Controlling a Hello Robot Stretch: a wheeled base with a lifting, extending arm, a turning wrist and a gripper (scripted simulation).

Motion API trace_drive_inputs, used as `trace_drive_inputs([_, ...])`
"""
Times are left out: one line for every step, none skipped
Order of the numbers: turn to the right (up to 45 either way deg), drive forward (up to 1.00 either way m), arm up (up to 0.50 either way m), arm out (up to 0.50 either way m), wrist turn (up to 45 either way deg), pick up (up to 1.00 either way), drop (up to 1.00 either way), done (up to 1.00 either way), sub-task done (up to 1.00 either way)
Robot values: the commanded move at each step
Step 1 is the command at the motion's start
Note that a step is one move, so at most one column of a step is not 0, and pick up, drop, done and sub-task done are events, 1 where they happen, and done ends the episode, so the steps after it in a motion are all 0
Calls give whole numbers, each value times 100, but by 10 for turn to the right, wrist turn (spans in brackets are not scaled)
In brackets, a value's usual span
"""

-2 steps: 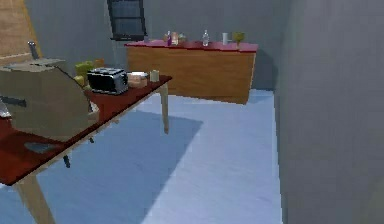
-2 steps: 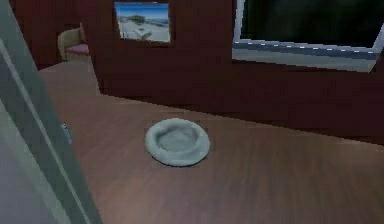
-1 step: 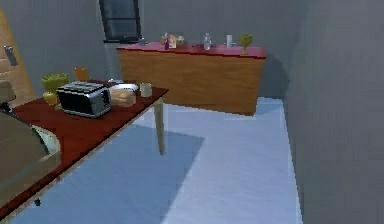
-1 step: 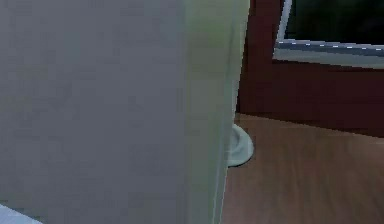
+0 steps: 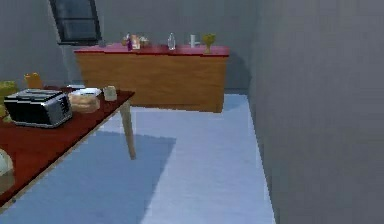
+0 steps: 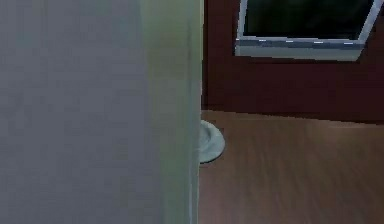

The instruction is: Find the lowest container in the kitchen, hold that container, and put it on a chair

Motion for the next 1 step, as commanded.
trace_drive_inputs([0, 100, 0, 0, 0, 0, 0, 0, 0])
